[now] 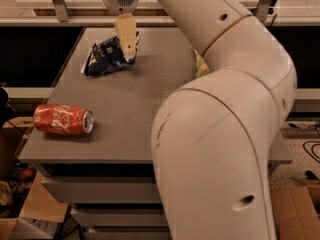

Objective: Move blue chip bag near coke can

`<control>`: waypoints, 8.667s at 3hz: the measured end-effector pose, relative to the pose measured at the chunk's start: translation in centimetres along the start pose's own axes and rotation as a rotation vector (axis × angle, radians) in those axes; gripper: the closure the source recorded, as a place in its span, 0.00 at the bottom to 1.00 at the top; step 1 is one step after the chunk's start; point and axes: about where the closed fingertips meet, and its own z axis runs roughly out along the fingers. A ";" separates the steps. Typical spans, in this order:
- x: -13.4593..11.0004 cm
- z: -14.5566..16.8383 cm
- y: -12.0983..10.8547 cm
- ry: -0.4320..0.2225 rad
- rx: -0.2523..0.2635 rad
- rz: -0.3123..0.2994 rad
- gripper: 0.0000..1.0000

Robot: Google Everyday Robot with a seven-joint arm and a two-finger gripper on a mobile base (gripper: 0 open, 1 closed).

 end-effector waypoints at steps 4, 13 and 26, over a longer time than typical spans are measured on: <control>-1.2 6.1 -1.5 0.019 -0.031 0.062 0.41; -5.7 -2.2 5.4 -0.129 -0.095 0.132 1.00; -7.7 0.0 10.9 -0.300 -0.192 0.293 0.00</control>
Offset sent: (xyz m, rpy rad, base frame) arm 0.0202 0.0291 -0.0321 -0.0315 0.0066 -0.0674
